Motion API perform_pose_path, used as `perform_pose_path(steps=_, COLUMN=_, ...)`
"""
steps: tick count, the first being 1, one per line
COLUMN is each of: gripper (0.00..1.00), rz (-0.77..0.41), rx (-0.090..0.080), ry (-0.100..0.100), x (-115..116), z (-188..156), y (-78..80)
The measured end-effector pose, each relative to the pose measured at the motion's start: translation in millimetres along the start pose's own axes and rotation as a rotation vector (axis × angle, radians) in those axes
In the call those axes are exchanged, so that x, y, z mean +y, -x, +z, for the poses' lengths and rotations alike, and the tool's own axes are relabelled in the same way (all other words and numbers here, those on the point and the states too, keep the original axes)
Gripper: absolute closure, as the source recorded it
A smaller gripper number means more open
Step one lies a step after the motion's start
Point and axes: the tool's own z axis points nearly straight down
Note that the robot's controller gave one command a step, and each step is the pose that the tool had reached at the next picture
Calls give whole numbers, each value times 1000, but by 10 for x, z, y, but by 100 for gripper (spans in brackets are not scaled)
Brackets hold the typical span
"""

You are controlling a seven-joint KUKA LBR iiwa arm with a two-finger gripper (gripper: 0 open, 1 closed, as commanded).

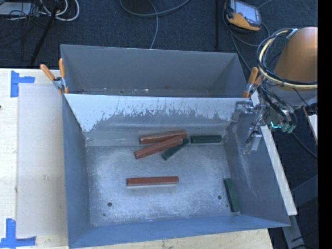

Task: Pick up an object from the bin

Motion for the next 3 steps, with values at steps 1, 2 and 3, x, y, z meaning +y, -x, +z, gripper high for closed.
perform_pose_path(steps=1, gripper=0, rz=-337, rx=-2, ry=5, x=-114, z=1483, y=-674)
perform_pose_path(steps=2, gripper=0, rz=-831, rx=-9, ry=6, x=-94, z=1157, y=-1009)
perform_pose_path(steps=3, gripper=0, rz=-1361, rx=-10, ry=2, x=54, z=995, y=-759)
